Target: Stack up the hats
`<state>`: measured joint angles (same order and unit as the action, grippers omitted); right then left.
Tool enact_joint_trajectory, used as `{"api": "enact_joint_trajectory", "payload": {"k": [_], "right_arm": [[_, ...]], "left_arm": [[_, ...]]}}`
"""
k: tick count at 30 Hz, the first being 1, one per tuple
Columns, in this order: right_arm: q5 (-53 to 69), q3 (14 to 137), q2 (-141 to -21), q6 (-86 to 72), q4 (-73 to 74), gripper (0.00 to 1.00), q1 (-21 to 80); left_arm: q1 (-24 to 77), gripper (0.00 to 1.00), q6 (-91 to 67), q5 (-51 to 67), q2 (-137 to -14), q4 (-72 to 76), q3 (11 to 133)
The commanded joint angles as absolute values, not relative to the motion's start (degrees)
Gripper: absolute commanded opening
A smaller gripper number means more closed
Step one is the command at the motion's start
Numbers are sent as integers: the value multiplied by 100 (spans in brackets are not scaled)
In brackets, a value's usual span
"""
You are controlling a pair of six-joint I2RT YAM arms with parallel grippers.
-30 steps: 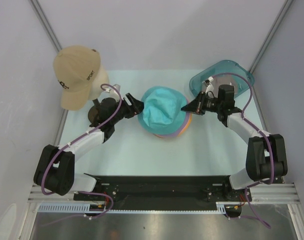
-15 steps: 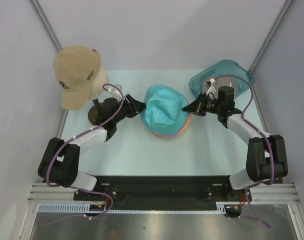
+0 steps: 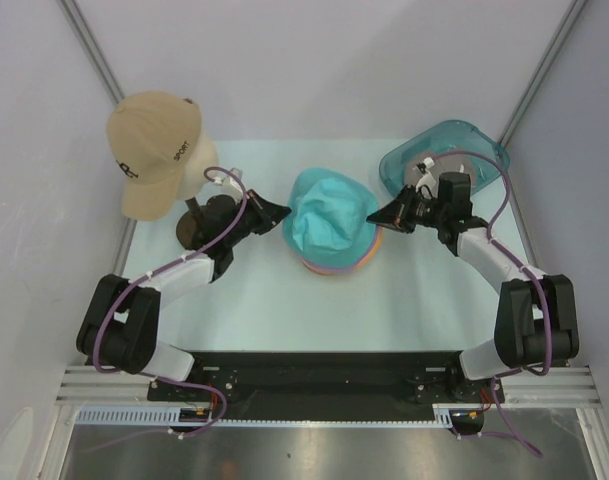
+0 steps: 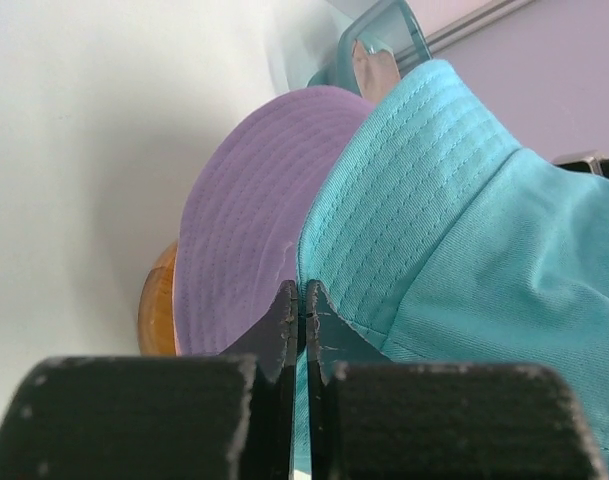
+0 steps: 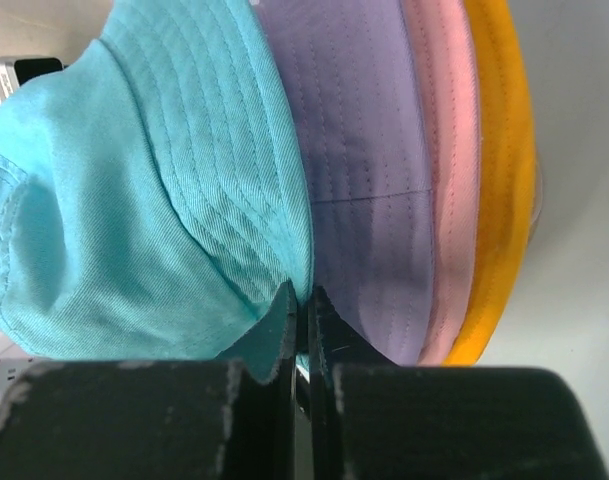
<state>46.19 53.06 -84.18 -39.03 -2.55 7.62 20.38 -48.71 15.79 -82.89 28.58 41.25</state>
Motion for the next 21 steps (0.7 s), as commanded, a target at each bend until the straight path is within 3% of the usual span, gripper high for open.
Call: {"api": "enact_joint_trajectory", "payload": {"k": [1, 11, 21], "right_arm": [[4439, 5721, -8025, -4148, -132, 0, 686], [3947, 5994, -8665, -4113, 658, 0, 633], [3577, 5669, -8982, -3744, 1292, 0, 615]], "left_arm": [[2004, 0, -4896, 1406, -7980, 3041, 4482], [1978, 0, -4720, 1319, -8859, 1752, 5203], [1978, 0, -4579, 923, -8868, 1002, 4984]]}}
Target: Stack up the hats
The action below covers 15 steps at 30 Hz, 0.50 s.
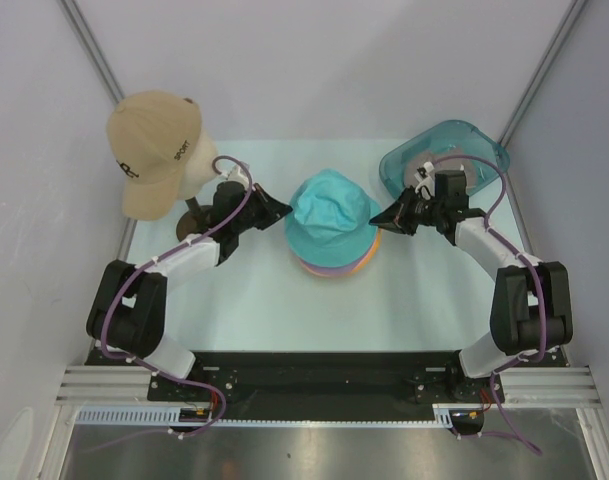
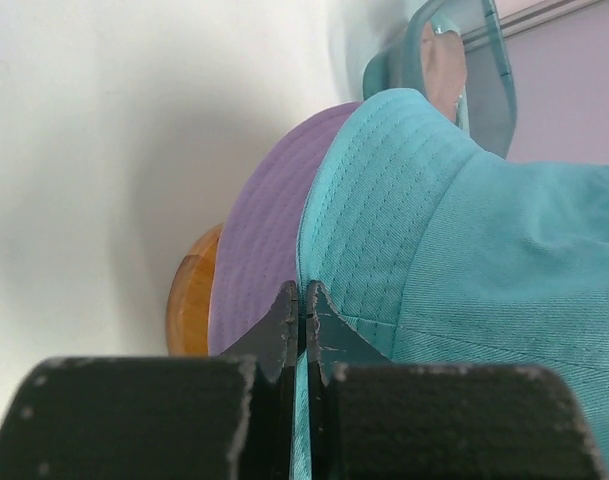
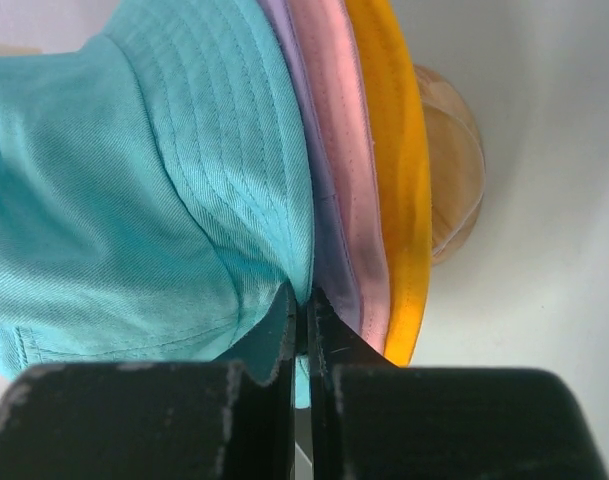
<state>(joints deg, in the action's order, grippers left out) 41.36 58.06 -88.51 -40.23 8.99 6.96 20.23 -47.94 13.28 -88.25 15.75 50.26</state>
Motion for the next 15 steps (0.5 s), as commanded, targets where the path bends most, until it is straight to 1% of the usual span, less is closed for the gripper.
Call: {"api": "enact_joint_trajectory", "payload": {"k": [1, 8, 15], "right_arm": [[3499, 5634, -8991, -3727, 1335, 0, 615], [3129, 5450, -8947, -3463, 1678, 0, 615], [2778, 5396, -8772, -3165, 2003, 0, 685]], "left_arm": [[1978, 0, -4570, 923, -8877, 985, 4966], [1986, 0, -4395, 800, -8903, 1037, 4597], [2170, 0, -4008, 493, -8903, 958, 4509]]}}
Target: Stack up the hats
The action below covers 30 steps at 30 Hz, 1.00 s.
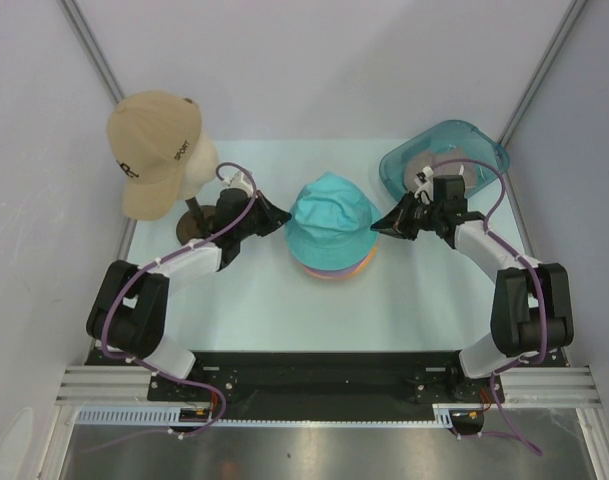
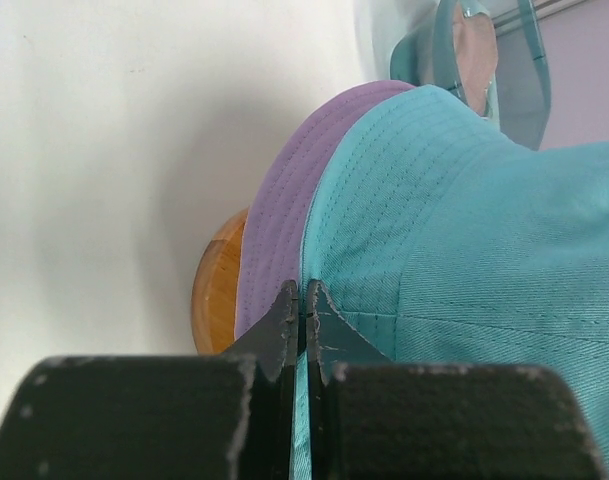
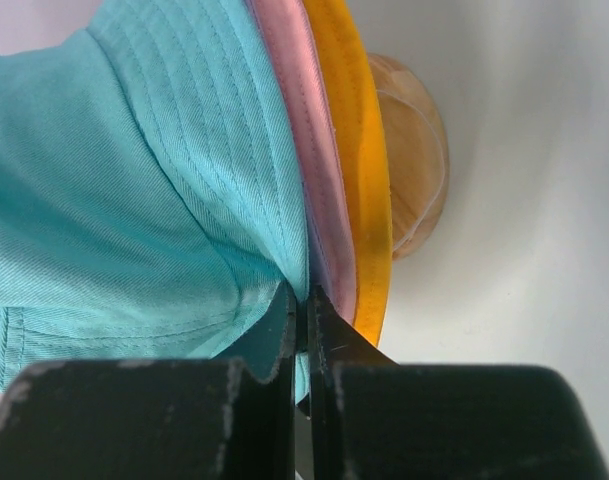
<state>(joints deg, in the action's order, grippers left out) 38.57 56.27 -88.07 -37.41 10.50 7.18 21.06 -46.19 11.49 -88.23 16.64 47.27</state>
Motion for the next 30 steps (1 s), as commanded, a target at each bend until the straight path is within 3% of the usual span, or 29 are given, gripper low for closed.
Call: {"api": "enact_joint_trajectory", "payload": {"k": [1, 17, 19, 20, 21, 24, 27, 30], "right_arm": [[2743, 5405, -8728, -3112, 2091, 0, 764], [3006, 5379, -8359, -2804, 1564, 0, 2171], [3006, 5327, -8166, -2804, 1617, 9, 2136], [3015, 5291, -8087, -2812, 1635, 16, 2092], [3023, 5221, -7912, -2821, 1687, 32, 1944], [3085, 5133, -7473, -2716, 1994, 54, 1506], [3243, 5080, -7129, -2506, 2293, 62, 900], [3515, 5141, -6900, -2286, 2391, 64, 397]], "left_arm": [[2188, 0, -3964, 483, -8912, 949, 4526], [2364, 0, -3164, 1116, -10239, 1037, 6555], [2364, 1, -3051, 1151, -10266, 976, 6644], [2347, 4, -3015, 1151, -10248, 915, 6662], [2329, 15, -2980, 1151, -10222, 853, 6662], [2207, 42, -2962, 1020, -9968, 633, 6575], [1987, 64, -3137, 967, -9599, 633, 6276], [1802, 78, -3243, 1037, -9264, 598, 6030]]}}
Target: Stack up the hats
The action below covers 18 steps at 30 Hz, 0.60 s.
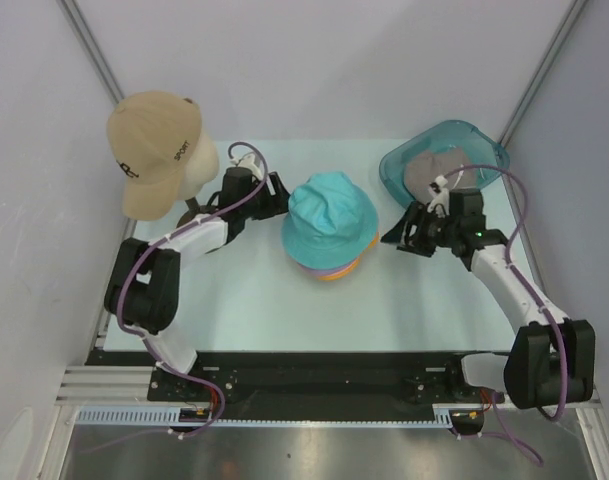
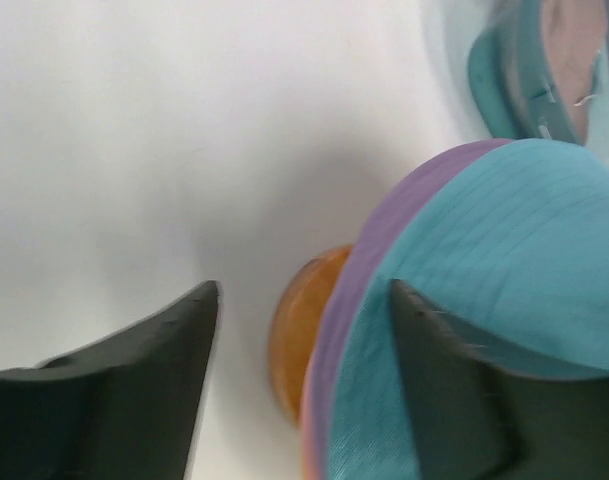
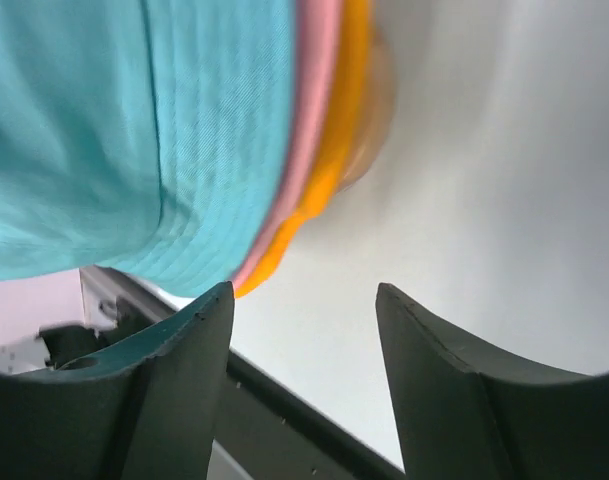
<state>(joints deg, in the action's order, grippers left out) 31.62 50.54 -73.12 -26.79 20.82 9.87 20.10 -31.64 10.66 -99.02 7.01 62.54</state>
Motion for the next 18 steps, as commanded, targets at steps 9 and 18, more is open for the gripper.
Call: {"api": "enact_joint_trajectory", "payload": {"k": [9, 18], "right_arm": [[4227, 6126, -8032, -2696, 1031, 65, 44], [4483, 6592, -8955, -3138, 132, 65, 359]], "left_arm": [[1758, 88, -3611, 888, -8334, 378, 5397], [1767, 80, -4403, 1703, -7462, 1458, 4035]]}}
